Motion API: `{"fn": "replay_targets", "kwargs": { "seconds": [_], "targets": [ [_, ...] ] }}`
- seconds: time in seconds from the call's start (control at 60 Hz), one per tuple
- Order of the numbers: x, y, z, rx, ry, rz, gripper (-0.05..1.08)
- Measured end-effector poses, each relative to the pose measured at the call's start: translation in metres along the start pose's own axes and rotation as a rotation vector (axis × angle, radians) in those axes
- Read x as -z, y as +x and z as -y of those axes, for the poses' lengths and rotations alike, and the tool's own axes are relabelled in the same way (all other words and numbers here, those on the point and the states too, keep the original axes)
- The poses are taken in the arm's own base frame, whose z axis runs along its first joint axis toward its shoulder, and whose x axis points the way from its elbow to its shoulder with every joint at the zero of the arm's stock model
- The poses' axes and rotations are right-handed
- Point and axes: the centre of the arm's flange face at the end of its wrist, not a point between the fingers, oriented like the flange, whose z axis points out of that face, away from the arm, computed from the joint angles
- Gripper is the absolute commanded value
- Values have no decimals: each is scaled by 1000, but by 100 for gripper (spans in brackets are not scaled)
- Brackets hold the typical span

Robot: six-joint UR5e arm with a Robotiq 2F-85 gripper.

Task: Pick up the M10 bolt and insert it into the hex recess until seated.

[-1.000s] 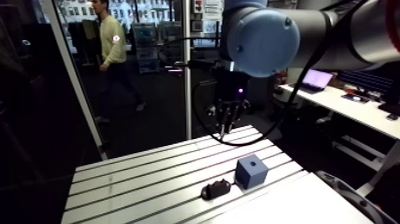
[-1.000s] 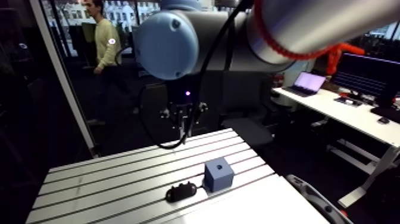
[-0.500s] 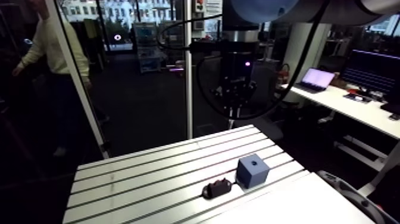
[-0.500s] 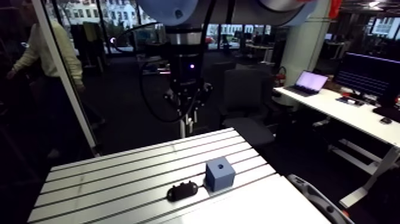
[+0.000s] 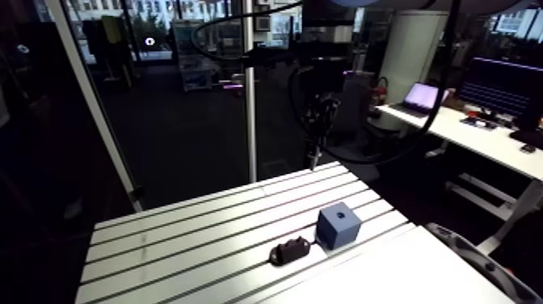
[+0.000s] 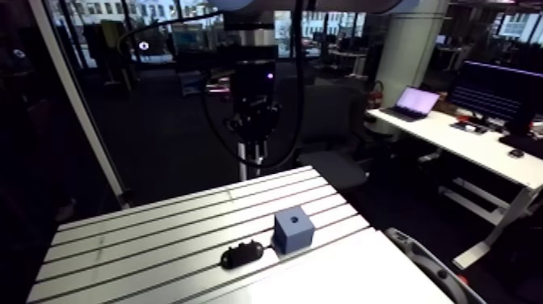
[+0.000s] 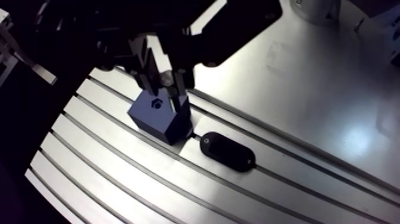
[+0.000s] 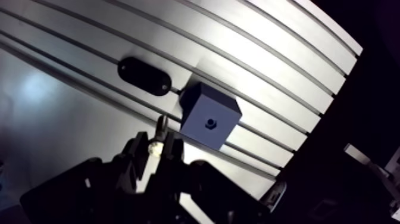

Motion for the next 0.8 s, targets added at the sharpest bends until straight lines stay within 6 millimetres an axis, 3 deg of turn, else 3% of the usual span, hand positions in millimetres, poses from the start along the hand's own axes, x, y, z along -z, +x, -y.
{"fn": "replay_targets", "kwargs": {
  "seconds": [0.3, 0.8],
  "targets": [
    [-8, -17, -19, 170, 25, 38, 101],
    [-27, -33, -23, 205, -6, 173, 101]
  ]
}}
